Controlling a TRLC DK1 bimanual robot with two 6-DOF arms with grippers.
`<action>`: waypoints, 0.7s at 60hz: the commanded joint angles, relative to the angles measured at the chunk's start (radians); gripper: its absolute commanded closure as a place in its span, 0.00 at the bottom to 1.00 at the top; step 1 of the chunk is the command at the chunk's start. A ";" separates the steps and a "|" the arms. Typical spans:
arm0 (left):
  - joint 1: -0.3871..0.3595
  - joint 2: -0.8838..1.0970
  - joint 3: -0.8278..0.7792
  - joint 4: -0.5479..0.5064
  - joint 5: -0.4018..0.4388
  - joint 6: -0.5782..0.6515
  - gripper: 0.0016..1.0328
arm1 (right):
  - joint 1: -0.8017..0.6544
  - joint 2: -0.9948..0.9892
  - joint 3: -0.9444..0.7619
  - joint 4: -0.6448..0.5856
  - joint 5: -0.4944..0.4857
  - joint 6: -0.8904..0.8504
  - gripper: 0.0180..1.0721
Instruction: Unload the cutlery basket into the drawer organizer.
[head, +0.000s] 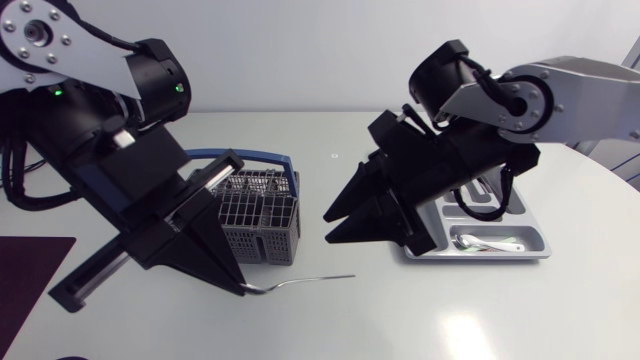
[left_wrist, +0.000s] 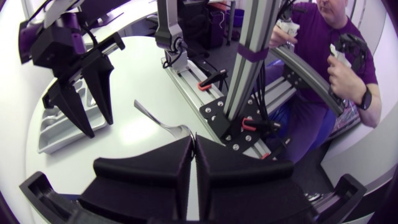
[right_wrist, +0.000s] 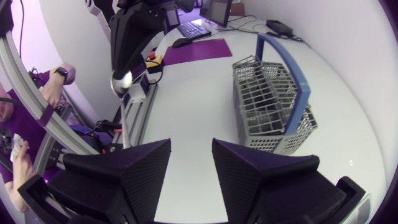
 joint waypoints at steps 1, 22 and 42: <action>-0.044 -0.024 -0.060 0.049 -0.056 0.056 0.97 | 0.003 0.070 0.071 -0.108 -0.040 -0.093 0.52; -0.076 0.011 -0.086 0.250 -0.088 0.038 0.97 | -0.009 0.219 0.204 -0.429 -0.129 -0.302 0.56; -0.090 0.046 -0.072 0.394 -0.130 -0.010 0.97 | -0.023 0.292 0.243 -0.506 -0.149 -0.354 0.56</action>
